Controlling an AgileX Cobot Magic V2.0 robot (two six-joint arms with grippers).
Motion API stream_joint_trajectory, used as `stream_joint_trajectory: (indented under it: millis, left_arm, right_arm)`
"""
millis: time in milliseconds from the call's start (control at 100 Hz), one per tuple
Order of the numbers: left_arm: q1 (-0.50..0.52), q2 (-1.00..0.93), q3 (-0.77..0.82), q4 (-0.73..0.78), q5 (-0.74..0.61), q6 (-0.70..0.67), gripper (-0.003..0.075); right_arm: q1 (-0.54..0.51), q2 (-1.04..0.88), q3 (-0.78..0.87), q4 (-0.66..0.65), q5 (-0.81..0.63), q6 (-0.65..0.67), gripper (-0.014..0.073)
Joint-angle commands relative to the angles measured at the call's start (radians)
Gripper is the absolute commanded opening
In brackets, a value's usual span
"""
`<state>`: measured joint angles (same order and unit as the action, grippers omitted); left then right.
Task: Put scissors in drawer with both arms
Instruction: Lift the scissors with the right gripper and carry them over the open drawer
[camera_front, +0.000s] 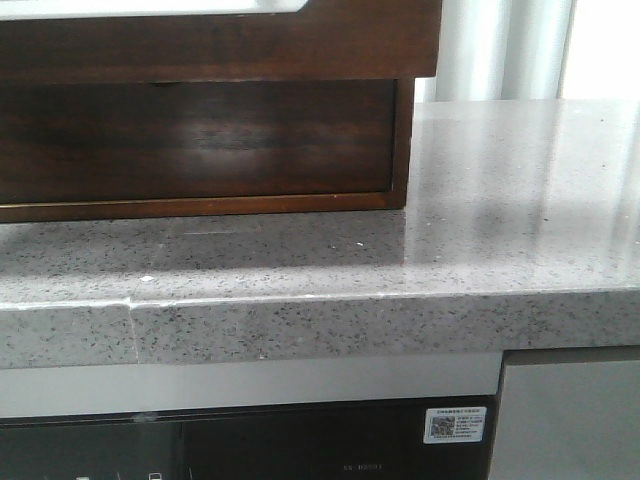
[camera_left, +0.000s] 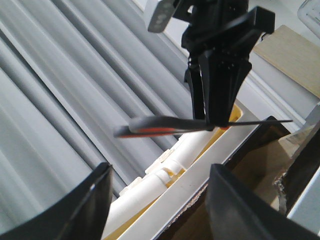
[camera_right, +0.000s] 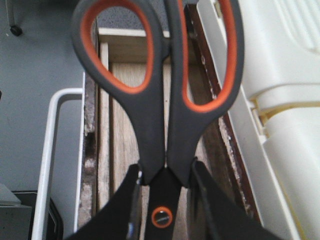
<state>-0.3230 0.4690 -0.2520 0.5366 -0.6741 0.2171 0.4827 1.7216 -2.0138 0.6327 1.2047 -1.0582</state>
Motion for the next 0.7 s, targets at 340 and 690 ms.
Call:
stream_joint_trajectory:
  millis: [340,690]
  left_arm:
    - [-0.01,0.004,-0.037,-0.04,-0.05,-0.013,0.037]
    - [-0.01,0.004,-0.037,-0.04,-0.05,-0.013,0.037]
  right_arm:
    - [0.0,0.035,-0.027,0.008,0.032,-0.014,-0.0119]
    - [0.0,0.062,-0.027,-0.012,0.04,0.035,-0.0022]
